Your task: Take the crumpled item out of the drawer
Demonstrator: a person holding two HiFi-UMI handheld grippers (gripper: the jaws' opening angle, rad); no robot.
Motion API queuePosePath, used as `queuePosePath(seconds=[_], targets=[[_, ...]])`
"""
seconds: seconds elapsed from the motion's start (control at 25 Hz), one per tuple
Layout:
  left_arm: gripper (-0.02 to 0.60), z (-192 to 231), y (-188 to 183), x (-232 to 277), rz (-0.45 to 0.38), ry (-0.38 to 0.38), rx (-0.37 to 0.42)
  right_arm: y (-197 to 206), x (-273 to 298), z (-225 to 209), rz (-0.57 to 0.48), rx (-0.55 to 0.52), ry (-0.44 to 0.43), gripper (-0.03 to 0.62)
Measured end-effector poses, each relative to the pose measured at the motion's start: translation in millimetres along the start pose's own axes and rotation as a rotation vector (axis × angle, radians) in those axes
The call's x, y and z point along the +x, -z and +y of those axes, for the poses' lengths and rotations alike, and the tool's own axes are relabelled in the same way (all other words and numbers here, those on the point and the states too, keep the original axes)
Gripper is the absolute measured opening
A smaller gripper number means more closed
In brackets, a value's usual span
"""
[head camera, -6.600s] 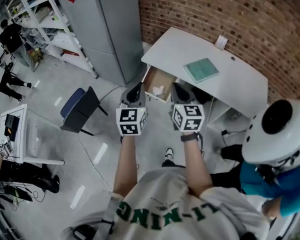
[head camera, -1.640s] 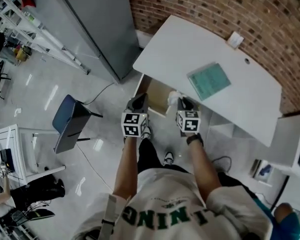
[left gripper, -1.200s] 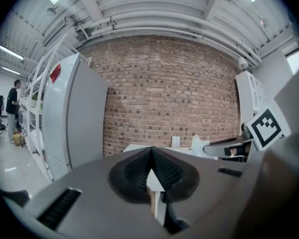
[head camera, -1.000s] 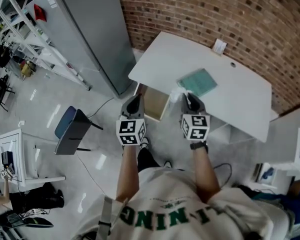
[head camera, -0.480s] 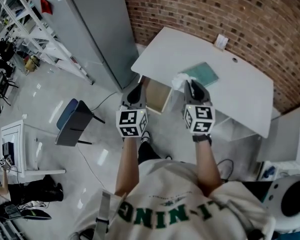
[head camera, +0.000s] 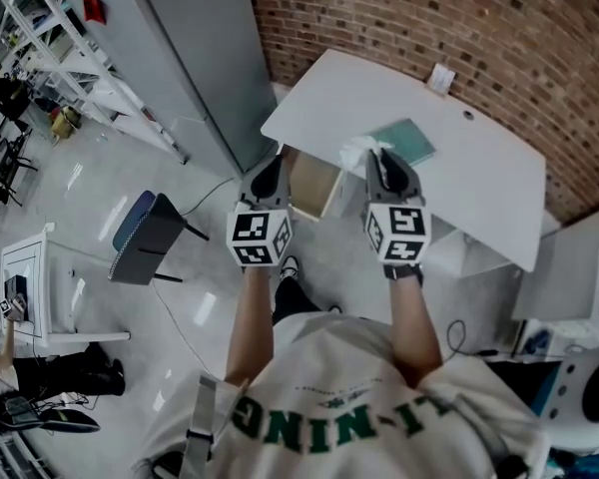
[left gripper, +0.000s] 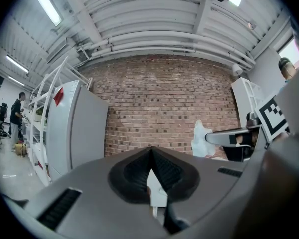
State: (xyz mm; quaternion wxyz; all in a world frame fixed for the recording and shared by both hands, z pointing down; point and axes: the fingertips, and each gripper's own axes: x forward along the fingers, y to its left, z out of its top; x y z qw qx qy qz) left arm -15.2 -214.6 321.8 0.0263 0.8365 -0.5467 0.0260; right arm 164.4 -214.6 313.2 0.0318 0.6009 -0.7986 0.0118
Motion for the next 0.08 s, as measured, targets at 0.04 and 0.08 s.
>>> queuePosePath(seconds=[0.04,0.08], targets=[[0.0,-1.7,0.4,0.4,0.001,0.001,0.002,0.9,-0.3,-1.3,-0.002,0.001,0.002,0.051],[0.0,-3.5,0.8,0.8,0.003,0.003,0.005,1.9,-0.5,-2.7,-0.004,0.001,0.005,0.051]])
